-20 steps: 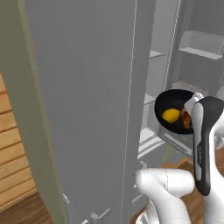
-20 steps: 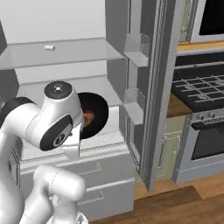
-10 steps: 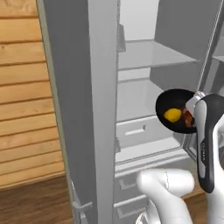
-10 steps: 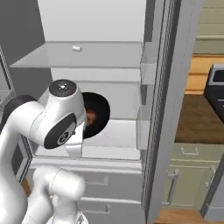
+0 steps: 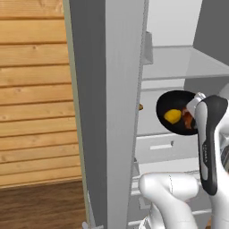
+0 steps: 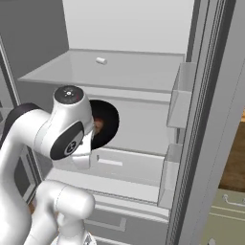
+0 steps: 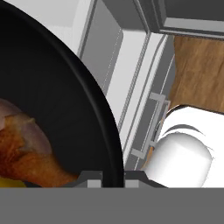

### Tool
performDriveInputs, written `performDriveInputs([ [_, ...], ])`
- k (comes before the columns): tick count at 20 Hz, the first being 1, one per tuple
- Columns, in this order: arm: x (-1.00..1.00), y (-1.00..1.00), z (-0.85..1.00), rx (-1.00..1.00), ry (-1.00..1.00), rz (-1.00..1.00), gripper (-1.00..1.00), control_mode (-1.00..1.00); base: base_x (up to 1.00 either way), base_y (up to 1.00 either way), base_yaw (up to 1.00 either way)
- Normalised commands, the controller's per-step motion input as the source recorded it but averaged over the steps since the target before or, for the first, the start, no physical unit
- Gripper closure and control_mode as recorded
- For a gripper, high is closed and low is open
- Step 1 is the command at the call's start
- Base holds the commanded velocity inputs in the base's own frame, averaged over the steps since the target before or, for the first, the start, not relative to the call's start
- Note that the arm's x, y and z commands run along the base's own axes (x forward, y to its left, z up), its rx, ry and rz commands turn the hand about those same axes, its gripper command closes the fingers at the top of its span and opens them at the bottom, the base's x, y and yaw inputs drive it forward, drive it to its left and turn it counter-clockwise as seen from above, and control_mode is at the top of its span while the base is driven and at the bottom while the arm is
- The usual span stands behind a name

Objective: Pick the chicken drumstick and lemon from their plates and place them in the bowl. Then put the bowl in the fridge.

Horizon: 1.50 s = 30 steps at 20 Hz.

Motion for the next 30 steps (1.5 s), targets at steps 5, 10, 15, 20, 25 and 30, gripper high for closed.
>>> performDriveInputs([
  [5,0.09,-0.02,-0.02,0.00,0.00,0.03,1.00,-1.00,0.39,0.00,0.08],
  [10,0.95,-0.08,-0.37,0.00,0.00,0.14,1.00,-1.00,0.00,0.00,0.00],
  [15,0.89,-0.17,-0.43,0.01,-0.05,0.11,1.00,-1.00,0.00,0.00,0.00],
  [20,0.89,-0.13,-0.31,0.01,0.00,0.07,1.00,-1.00,0.00,0.00,0.00],
  [25,0.65,-0.42,-0.41,0.04,0.00,0.06,1.00,-1.00,0.00,0.00,0.00],
  [30,0.61,-0.42,-0.43,0.03,0.02,0.03,1.00,-1.00,0.00,0.00,0.00],
])
